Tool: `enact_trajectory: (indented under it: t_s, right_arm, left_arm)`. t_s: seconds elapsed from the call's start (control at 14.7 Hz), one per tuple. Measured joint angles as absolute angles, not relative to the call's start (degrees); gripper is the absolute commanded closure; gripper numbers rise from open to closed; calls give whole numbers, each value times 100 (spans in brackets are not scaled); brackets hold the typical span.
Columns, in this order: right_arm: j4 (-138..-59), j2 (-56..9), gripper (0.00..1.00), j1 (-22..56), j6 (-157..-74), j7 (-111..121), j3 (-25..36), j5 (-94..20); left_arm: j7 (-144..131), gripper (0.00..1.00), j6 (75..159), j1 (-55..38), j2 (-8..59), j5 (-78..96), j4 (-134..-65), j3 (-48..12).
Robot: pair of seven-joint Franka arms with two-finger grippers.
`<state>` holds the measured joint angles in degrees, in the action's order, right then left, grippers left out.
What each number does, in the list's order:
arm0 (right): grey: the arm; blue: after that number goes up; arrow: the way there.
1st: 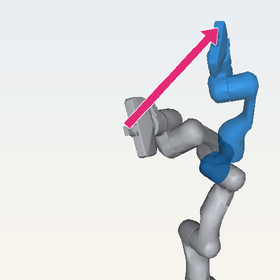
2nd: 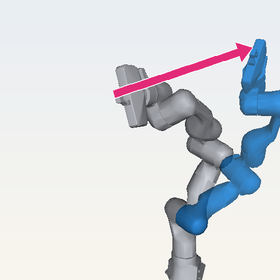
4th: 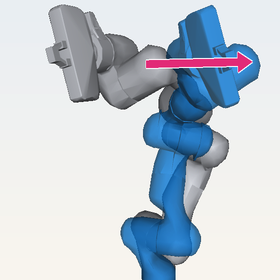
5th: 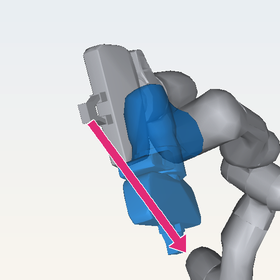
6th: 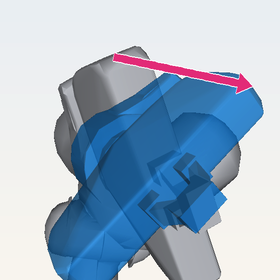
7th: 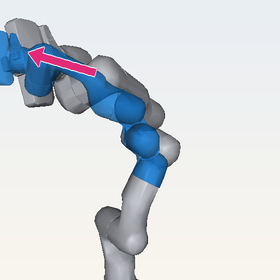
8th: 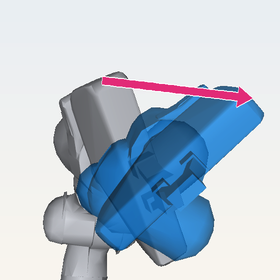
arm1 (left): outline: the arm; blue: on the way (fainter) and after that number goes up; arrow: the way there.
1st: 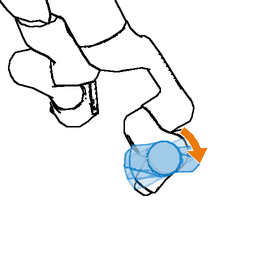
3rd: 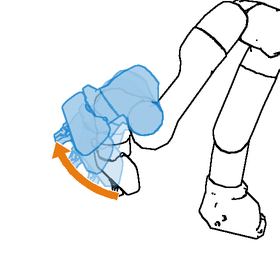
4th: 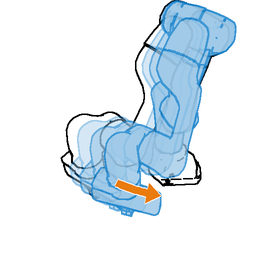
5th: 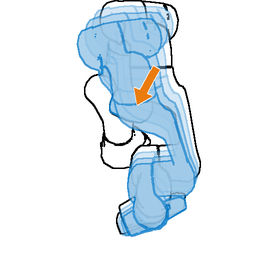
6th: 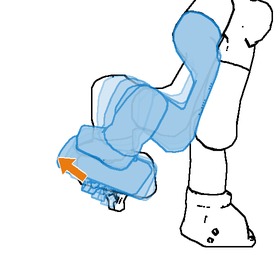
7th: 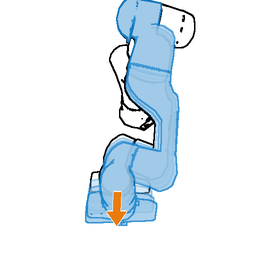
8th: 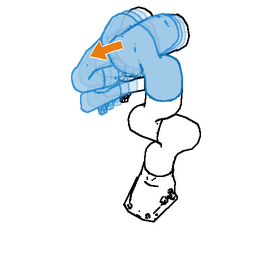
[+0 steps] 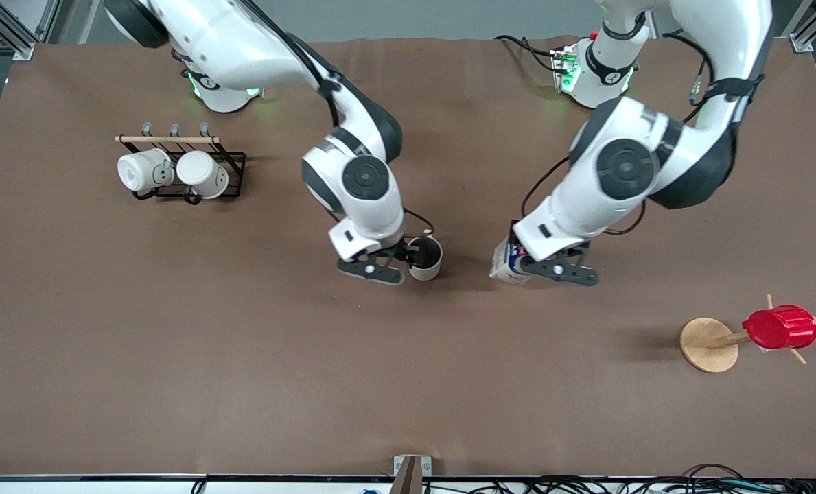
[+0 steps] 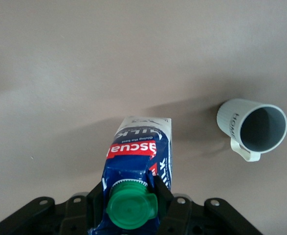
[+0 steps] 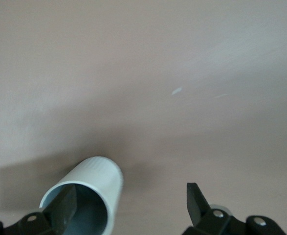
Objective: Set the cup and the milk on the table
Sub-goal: 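Release the mug with the right gripper and raise it away, then lower the milk carton beside the mug with the left gripper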
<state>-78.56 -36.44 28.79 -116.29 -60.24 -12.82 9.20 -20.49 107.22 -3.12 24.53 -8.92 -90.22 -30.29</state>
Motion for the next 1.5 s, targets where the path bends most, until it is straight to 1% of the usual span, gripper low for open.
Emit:
enact_trajectory:
  t_s: [0.14, 0.27, 0.41, 0.54, 0.68, 0.95, 1.16, 1.29, 1.5]
  right_arm:
    - [-7885, -2918, 0, 2465, -10900, -5992, -1278, 921]
    - [-7993, -2208, 0, 1961, -10218, -5611, -1274, 924]
    - [-8110, -1679, 0, 1477, -9664, -4770, -1264, 924]
    - [-8190, -1314, 0, 1017, -9284, -3899, -1228, 925]
    - [-8218, -1049, 0, 713, -9063, -3155, -1060, 909]
    - [-8221, -548, 0, 651, -8584, -1643, -123, 344]
    - [-8209, -279, 0, 625, -8401, -529, 451, 279]
    - [-8167, -230, 0, 619, -8361, -98, 657, 268]
    - [-8160, -237, 0, 630, -8281, -27, 660, 262]
  left_arm:
    - [-2450, 95, 10578, -362, 2853, -1073, -8720, -3318]
    - [-2732, 95, 10554, -421, 3122, -1107, -8560, -3430]
    - [-3076, 95, 10554, -481, 3243, -1120, -8498, -3448]
    - [-3526, 95, 10554, -519, 3279, -1280, -8477, -3465]
    - [-3866, 95, 10553, -538, 3294, -1488, -8476, -3486]
    - [-4159, 96, 10534, -602, 3332, -1606, -8488, -3588]
    - [-4163, 97, 10568, -612, 3375, -1909, -8591, -3729]
    - [-4164, 97, 10618, -616, 3408, -1991, -8651, -3815]
    - [-4161, 97, 10728, -609, 3427, -2006, -8752, -3865]
